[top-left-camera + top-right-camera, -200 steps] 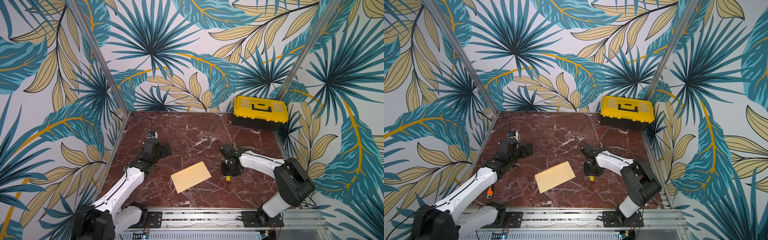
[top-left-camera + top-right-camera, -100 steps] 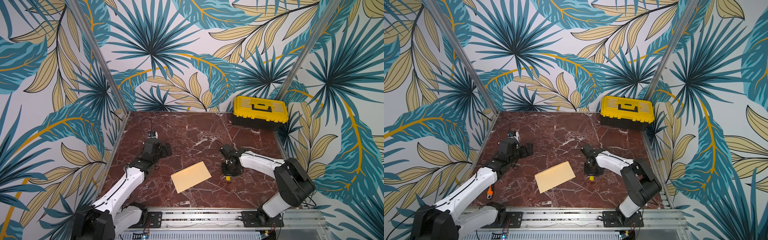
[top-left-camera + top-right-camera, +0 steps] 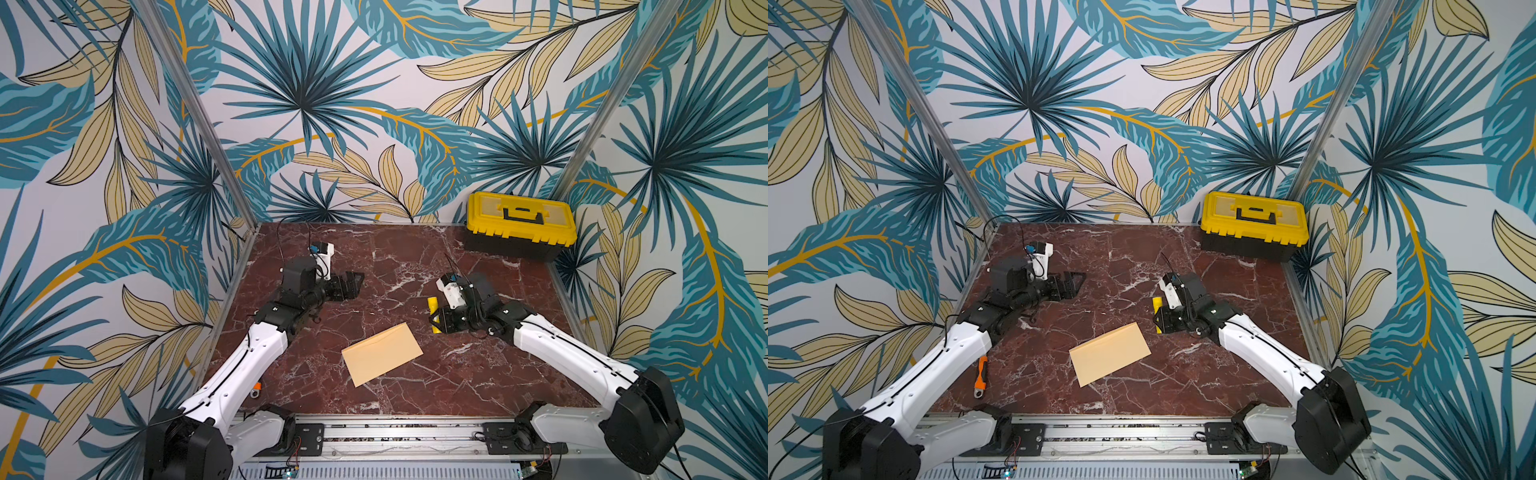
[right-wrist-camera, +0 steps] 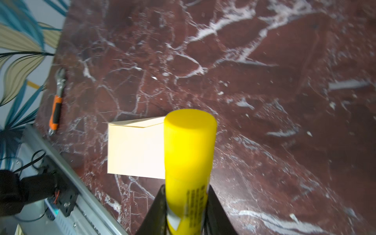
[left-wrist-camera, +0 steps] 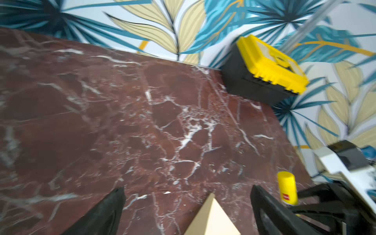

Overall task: Seal the envelope with a glue stick
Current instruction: Pick up the glue stick from the center of the board.

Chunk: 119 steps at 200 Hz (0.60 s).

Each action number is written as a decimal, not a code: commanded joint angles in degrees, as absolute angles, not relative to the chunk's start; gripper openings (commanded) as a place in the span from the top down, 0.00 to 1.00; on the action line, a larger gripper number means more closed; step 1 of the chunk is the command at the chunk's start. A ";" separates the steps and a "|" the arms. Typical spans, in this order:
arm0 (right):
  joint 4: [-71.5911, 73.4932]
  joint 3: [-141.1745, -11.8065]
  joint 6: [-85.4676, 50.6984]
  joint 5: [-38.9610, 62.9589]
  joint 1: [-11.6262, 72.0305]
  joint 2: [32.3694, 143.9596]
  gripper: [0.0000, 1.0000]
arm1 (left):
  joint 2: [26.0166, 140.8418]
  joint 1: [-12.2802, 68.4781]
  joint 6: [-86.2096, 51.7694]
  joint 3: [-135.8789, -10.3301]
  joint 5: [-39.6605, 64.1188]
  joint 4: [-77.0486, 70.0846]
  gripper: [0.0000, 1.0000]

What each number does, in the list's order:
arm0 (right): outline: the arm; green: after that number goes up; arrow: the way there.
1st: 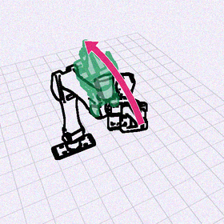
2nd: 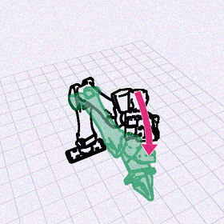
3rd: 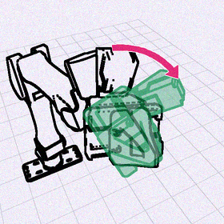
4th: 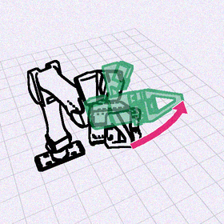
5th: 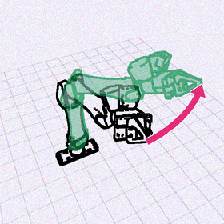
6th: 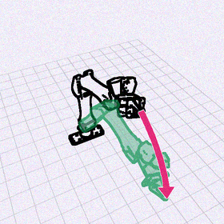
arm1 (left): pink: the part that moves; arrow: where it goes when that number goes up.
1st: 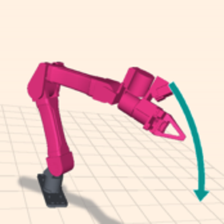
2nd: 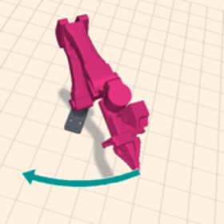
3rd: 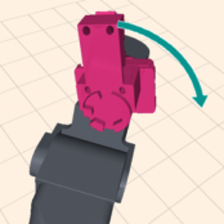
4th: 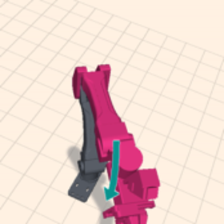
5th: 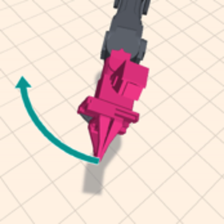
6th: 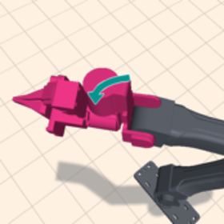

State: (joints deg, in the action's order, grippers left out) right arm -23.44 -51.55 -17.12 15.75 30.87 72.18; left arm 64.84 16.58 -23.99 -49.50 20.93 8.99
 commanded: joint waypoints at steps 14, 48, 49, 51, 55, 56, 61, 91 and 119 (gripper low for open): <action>-16.65 -51.69 -6.26 29.52 31.73 68.75 0.97 | 64.44 17.05 -27.99 -49.46 43.53 -5.62 0.00; -14.92 -53.42 -2.08 37.77 32.10 67.40 1.00 | 65.36 19.02 -30.24 -49.66 54.83 -13.77 0.01; -14.93 -53.52 -2.05 38.05 32.18 67.45 1.00 | 65.42 19.04 -30.32 -49.66 55.19 -14.00 0.01; -14.94 -53.74 -1.98 38.63 32.19 67.49 1.00 | 65.53 19.18 -30.43 -49.66 55.83 -14.44 0.01; -14.93 -54.20 -1.83 39.68 32.30 67.70 1.00 | 65.76 19.53 -30.74 -49.66 57.27 -15.43 0.01; -14.94 -54.30 -1.75 40.01 32.32 67.73 1.00 | 65.79 19.56 -30.88 -49.70 57.55 -15.67 0.01; -14.94 -54.84 -1.67 41.35 32.41 67.91 1.00 | 66.18 19.98 -31.54 -49.85 59.11 -16.95 0.01; -10.74 -56.82 -3.01 47.46 33.17 68.15 1.00 | 69.44 22.19 -38.36 -50.07 66.65 -27.41 0.04; -8.16 -58.55 -5.18 48.99 33.87 67.94 1.00 | 71.84 25.07 -36.95 -51.87 69.36 -25.77 0.09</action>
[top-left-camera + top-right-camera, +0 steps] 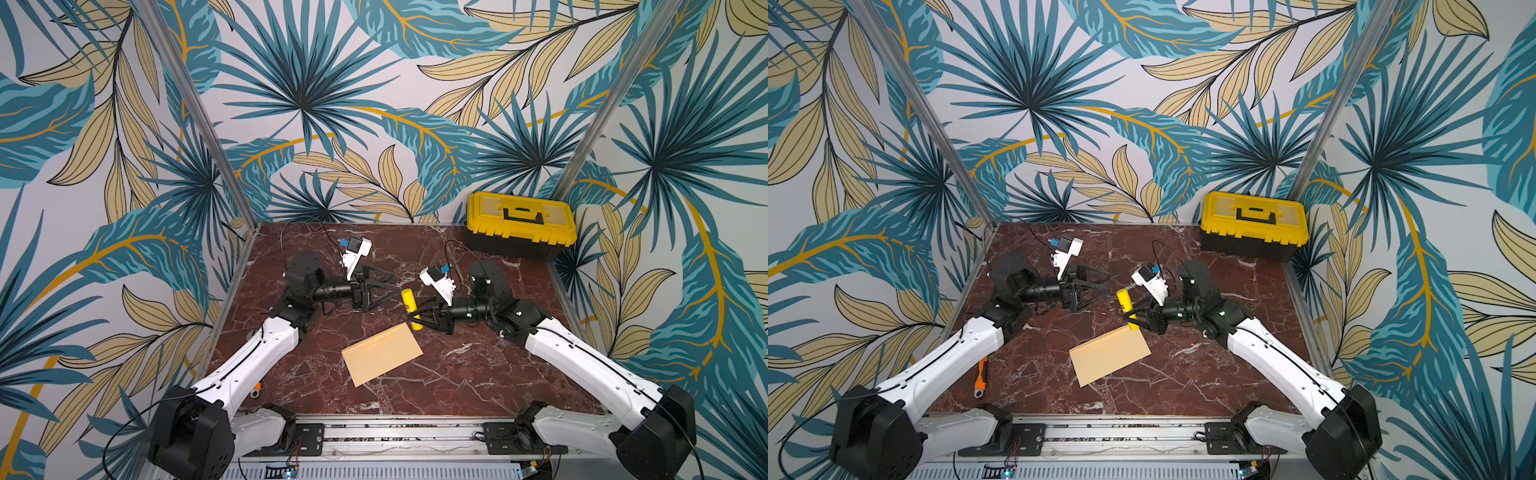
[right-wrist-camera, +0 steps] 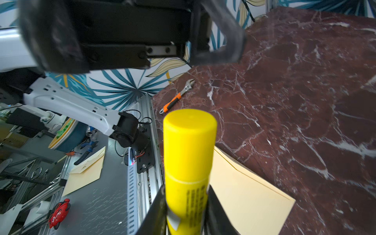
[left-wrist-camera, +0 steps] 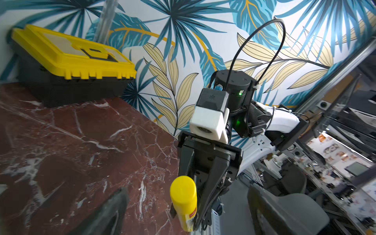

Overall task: Seal the envelope with a glue stick
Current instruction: Pick up the glue stick from the center of the board, then open the lid of the glue stick.

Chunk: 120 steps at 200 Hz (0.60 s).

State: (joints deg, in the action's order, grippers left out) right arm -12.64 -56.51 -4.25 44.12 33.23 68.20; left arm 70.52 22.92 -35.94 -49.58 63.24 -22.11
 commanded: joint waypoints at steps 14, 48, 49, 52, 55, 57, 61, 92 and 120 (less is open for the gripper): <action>-9.21 -59.75 -4.86 49.06 34.31 68.11 1.00 | 72.45 26.30 -35.62 -52.85 69.44 -23.90 0.13; -9.93 -60.21 -4.36 48.65 34.87 67.94 1.00 | 73.12 27.19 -37.79 -53.66 69.83 -27.44 0.22; -9.93 -60.21 -4.38 48.67 34.92 67.94 1.00 | 73.12 27.22 -38.01 -53.64 69.90 -27.69 0.22; -9.93 -60.14 -4.37 48.75 34.97 67.90 1.00 | 73.20 27.19 -38.60 -53.69 70.02 -28.40 0.23; -9.87 -60.12 -4.38 48.74 34.98 67.87 1.00 | 73.29 27.17 -39.19 -53.68 70.25 -29.14 0.25; -9.81 -60.05 -4.22 48.90 34.98 67.86 1.00 | 73.36 27.23 -39.59 -53.70 70.36 -29.63 0.25; -9.72 -59.86 -4.21 49.08 34.97 67.85 1.00 | 73.46 27.17 -40.34 -53.70 70.66 -30.50 0.26; -8.12 -58.90 -5.16 49.09 35.45 67.16 1.00 | 73.61 27.20 -44.02 -53.01 70.52 -35.74 0.31; -7.46 -58.37 -5.71 49.04 35.68 66.80 1.00 | 73.06 27.19 -44.03 -52.78 69.40 -36.07 0.40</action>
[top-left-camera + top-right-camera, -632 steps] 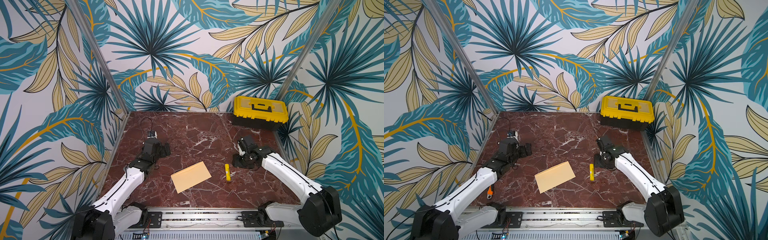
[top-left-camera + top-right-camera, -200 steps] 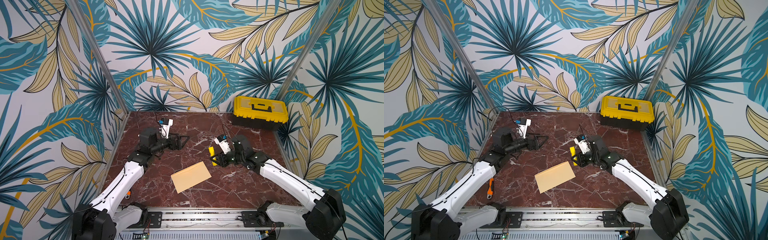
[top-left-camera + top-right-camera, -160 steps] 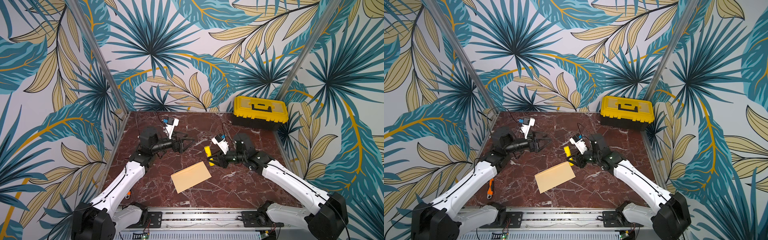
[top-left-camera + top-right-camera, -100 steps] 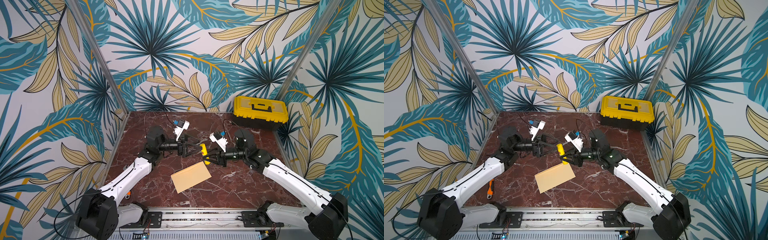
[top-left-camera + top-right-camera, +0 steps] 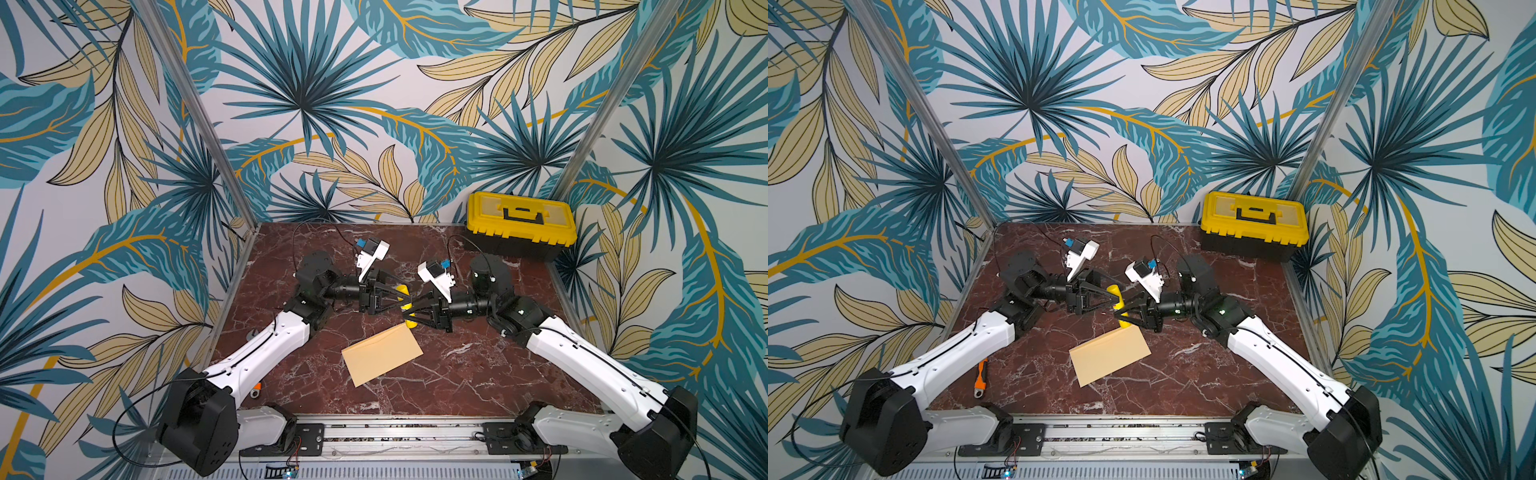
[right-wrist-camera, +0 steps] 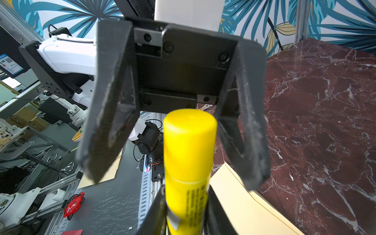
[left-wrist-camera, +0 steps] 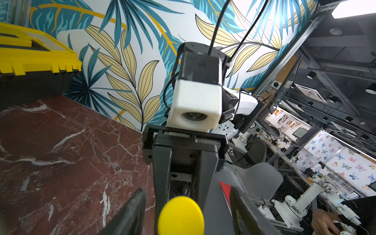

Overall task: Seal the envelope with a glue stick
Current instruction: Open the lid of the glue stick.

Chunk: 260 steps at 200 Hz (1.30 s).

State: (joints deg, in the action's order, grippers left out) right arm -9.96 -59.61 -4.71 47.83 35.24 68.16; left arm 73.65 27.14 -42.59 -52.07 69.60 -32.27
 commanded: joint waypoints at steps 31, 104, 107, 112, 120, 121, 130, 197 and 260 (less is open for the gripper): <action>-6.60 -57.67 -6.32 48.87 35.95 66.47 1.00 | 72.86 27.16 -44.03 -52.80 69.33 -36.25 0.51; -7.37 -58.01 -5.79 49.12 36.12 66.67 1.00 | 73.23 27.16 -46.49 -52.38 69.90 -39.55 0.64; -7.43 -58.05 -5.72 49.13 36.12 66.73 1.00 | 73.25 27.19 -46.49 -52.41 69.95 -39.68 0.65; -7.55 -58.09 -5.64 49.13 36.12 66.72 1.00 | 73.27 27.18 -46.49 -52.38 69.96 -39.66 0.66; -7.65 -58.10 -5.55 49.13 36.11 66.77 1.00 | 73.21 27.13 -46.58 -52.46 69.96 -39.75 0.68; -7.69 -58.10 -5.54 49.13 36.07 66.74 1.00 | 73.21 27.10 -46.58 -52.47 69.96 -39.74 0.68; -7.67 -58.10 -5.63 49.13 36.12 66.71 1.00 | 73.13 27.18 -46.58 -52.39 69.96 -39.73 0.70; -7.77 -57.83 -6.01 49.07 36.25 67.15 1.00 | 72.71 27.15 -46.43 -52.23 69.85 -40.16 0.80; -11.40 -56.41 -2.88 49.90 37.17 68.71 1.00 | 71.90 27.16 -45.44 -52.40 68.95 -39.91 0.88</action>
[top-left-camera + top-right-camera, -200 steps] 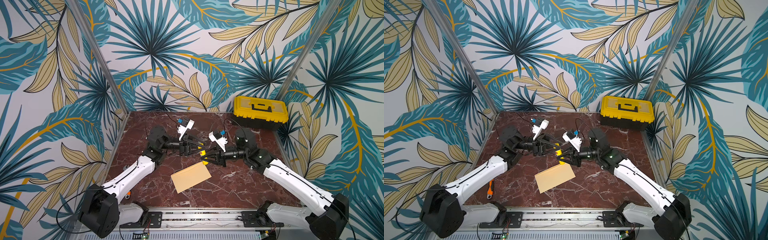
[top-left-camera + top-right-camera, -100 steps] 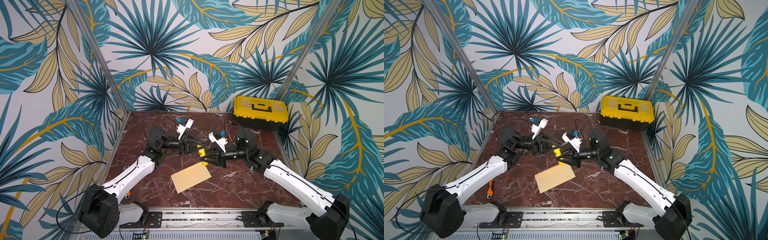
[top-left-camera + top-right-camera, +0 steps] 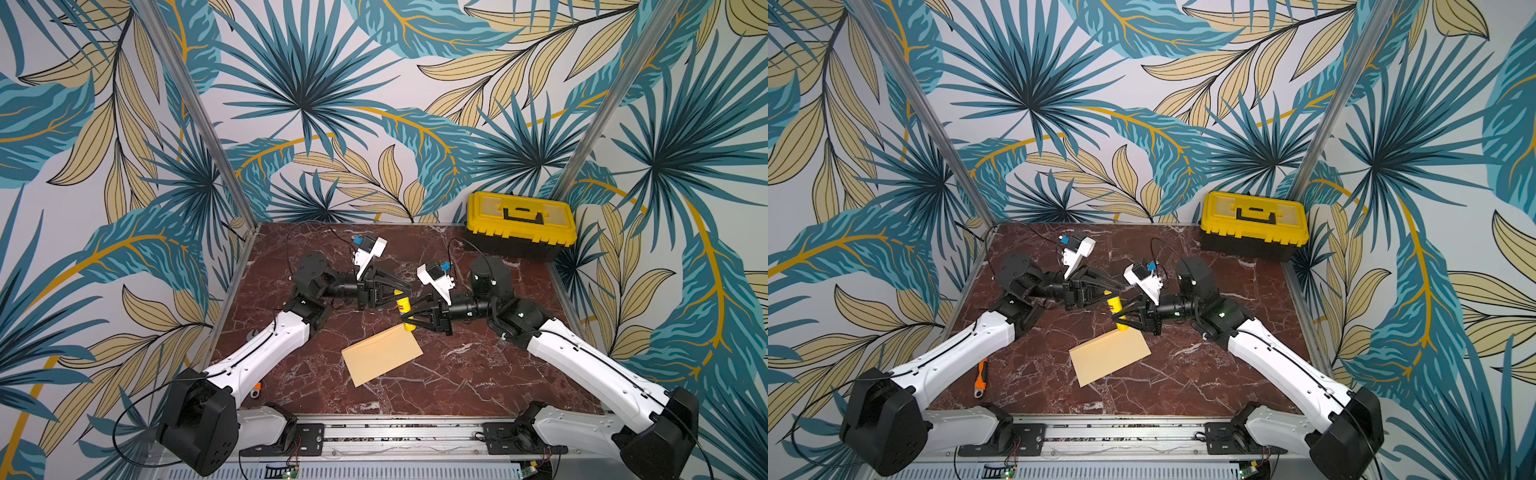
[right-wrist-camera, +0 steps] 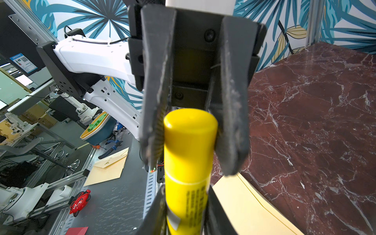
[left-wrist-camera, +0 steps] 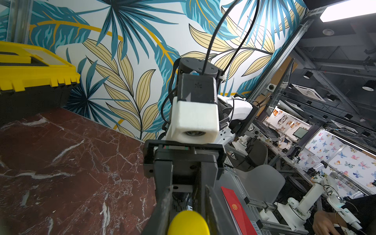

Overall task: Seal the envelope with a glue stick
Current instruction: Open the lid of the glue stick.

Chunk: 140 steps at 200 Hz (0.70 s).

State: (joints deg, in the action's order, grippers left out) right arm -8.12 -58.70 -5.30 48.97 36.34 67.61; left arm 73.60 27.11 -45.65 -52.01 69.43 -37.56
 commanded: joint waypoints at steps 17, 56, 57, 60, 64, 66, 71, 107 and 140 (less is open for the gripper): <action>-11.89 -55.50 -2.09 48.95 37.47 68.82 1.00 | 71.72 27.16 -45.36 -52.46 68.70 -39.86 0.89; -14.88 -53.09 -0.79 47.39 37.87 68.23 1.00 | 71.11 27.01 -44.15 -52.51 67.51 -38.40 0.93; -14.91 -53.04 -0.75 47.34 37.88 68.21 1.00 | 71.06 26.99 -44.09 -52.53 67.50 -38.31 0.93; -14.96 -52.83 -0.70 47.17 37.84 68.08 1.00 | 71.02 26.98 -44.01 -52.56 67.43 -38.22 0.94; -15.11 -52.60 -0.64 47.05 37.83 67.95 1.00 | 70.97 26.99 -43.93 -52.54 67.33 -38.16 0.94; -15.18 -52.50 -0.55 46.98 37.85 67.90 1.00 | 70.94 27.05 -43.90 -52.55 67.28 -38.13 0.94; -15.20 -52.11 -0.37 46.81 37.87 67.79 1.00 | 70.85 26.90 -43.86 -52.55 67.17 -38.07 0.94; -15.66 -50.23 -0.09 46.03 37.94 67.24 1.00 | 70.32 26.50 -43.60 -52.73 66.29 -37.89 0.97; -16.48 -49.22 0.13 44.71 38.05 67.06 1.00 | 69.45 26.10 -42.19 -52.73 64.84 -35.83 0.98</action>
